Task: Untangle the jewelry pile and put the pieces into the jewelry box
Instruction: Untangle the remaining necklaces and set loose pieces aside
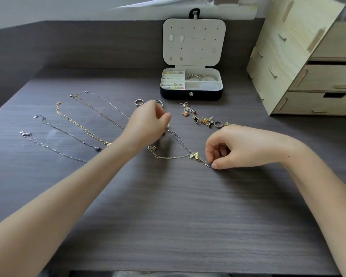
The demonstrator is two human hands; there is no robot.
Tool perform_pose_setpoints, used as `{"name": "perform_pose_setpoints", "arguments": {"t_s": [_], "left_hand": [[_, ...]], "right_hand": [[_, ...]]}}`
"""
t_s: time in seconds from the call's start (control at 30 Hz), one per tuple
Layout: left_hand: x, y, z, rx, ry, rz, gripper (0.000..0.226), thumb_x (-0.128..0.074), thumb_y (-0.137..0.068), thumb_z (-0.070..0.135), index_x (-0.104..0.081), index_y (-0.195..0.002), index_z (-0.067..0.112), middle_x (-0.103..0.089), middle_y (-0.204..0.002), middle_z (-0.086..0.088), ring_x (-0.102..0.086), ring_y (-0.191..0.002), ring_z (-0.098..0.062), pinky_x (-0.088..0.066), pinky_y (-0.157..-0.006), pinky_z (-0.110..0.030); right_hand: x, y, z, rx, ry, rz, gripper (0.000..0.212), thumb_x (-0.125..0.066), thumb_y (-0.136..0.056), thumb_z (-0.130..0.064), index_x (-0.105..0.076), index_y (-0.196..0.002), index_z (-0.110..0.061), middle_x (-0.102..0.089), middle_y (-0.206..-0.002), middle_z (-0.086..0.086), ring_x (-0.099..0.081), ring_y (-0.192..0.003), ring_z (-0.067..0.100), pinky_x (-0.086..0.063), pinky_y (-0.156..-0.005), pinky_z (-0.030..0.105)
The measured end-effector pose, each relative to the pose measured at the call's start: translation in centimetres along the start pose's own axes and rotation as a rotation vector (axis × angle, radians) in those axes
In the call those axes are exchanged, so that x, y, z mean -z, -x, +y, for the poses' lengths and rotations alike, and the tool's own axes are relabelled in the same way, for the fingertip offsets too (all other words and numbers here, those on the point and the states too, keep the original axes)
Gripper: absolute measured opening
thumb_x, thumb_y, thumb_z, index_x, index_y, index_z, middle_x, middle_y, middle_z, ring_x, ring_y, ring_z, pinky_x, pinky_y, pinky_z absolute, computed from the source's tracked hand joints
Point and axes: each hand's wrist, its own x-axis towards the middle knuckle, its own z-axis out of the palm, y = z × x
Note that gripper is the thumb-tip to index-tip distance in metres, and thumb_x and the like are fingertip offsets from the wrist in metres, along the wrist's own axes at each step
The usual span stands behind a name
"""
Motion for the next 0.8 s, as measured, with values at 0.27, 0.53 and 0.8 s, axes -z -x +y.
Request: {"name": "perform_pose_setpoints", "arguments": {"t_s": [0.27,0.53,0.8], "left_hand": [[-0.7,5.0,-0.5,-0.492,-0.221,-0.162,0.005,-0.067,-0.083,0.016,-0.063,-0.082,0.012,-0.053,-0.086,0.000,-0.054,-0.077,-0.020,-0.045,-0.072,-0.033],[1.9,7.2,-2.4,-0.552,-0.333,-0.344,0.005,-0.058,-0.090,0.016,-0.059,-0.089,0.021,-0.049,-0.083,0.012,-0.045,-0.065,0.003,-0.035,-0.061,-0.011],[0.8,5.9,-1.4,-0.800,-0.394,-0.171,0.018,-0.059,-0.081,0.017,-0.072,-0.092,0.022,-0.062,-0.090,0.003,-0.052,-0.077,-0.020,-0.038,-0.067,-0.026]], "right_hand": [[0.4,0.4,0.1,-0.011,0.009,-0.039,0.005,-0.071,-0.080,-0.023,-0.066,-0.078,-0.024,-0.063,-0.070,-0.010,-0.054,-0.060,0.000,-0.046,-0.058,0.019],[0.5,0.8,-0.6,0.011,-0.057,-0.134,0.013,-0.066,-0.084,-0.034,-0.068,-0.078,-0.023,-0.069,-0.068,-0.009,-0.064,-0.060,0.005,-0.051,-0.062,0.024],[-1.0,-0.5,-0.3,0.036,-0.094,0.125,0.010,-0.070,-0.081,-0.033,-0.064,-0.090,-0.032,-0.061,-0.071,-0.007,-0.053,-0.062,0.004,-0.044,-0.061,0.022]]}}
